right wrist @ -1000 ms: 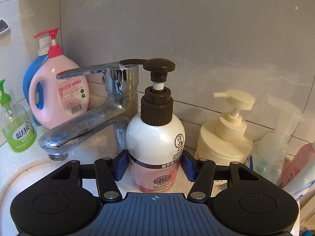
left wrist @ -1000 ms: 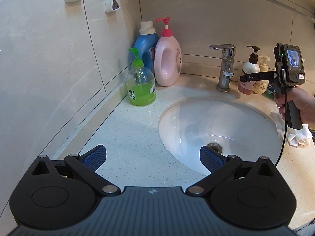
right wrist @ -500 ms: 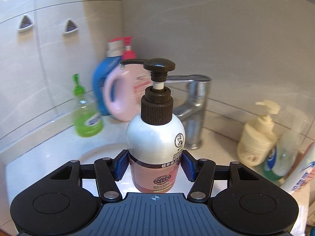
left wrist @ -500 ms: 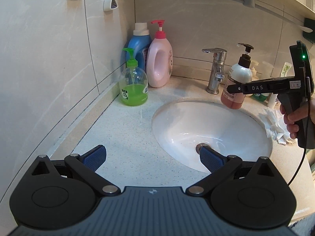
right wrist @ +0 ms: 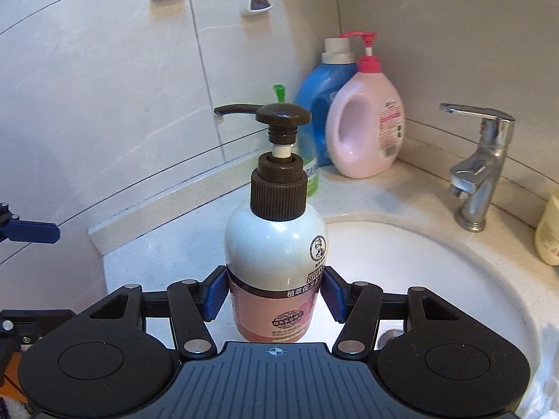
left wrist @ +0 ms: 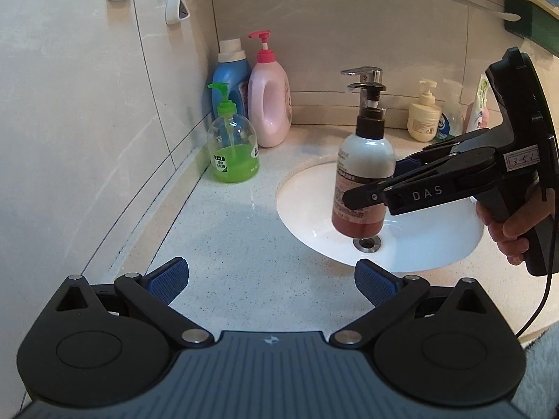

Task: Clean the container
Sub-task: 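Lift the pump bottle with the right gripper, set it on the counter, open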

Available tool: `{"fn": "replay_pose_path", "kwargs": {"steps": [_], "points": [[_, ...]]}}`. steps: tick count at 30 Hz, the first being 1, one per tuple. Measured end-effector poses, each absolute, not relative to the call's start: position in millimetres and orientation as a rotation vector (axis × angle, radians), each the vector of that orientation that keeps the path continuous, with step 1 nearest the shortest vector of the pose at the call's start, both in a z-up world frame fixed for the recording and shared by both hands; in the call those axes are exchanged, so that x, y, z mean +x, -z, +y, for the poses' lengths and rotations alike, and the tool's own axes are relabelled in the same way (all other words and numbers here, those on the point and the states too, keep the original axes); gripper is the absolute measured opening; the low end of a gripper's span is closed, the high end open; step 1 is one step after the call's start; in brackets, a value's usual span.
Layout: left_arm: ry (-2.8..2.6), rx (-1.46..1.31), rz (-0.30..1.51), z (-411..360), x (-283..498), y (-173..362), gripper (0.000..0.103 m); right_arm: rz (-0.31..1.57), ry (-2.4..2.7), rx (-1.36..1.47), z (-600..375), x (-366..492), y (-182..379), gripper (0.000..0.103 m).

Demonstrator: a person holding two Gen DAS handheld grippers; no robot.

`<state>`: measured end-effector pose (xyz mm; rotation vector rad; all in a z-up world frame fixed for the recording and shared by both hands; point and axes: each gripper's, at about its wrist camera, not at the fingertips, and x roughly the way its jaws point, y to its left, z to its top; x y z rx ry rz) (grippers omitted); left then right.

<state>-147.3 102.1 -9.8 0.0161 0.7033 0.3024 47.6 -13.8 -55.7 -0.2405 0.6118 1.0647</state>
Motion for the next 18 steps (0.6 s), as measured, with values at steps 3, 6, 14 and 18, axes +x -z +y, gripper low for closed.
{"fn": "replay_pose_path", "kwargs": {"steps": [3,6,14,18], "points": [[-0.280,0.019,0.711,107,-153,13,0.103,0.613,-1.094,-0.253,-1,34,63,0.060],[-0.259,0.003,0.711,114,-160,14,0.103,0.612,-1.115,-0.261,8,22,69,0.060],[-0.236,0.019,0.731,124,-170,19,0.103,0.598,-1.127,-0.311,21,1,83,0.060],[-0.232,0.016,0.739,125,-172,21,0.103,0.589,-1.133,-0.352,24,-7,90,0.060]]}}
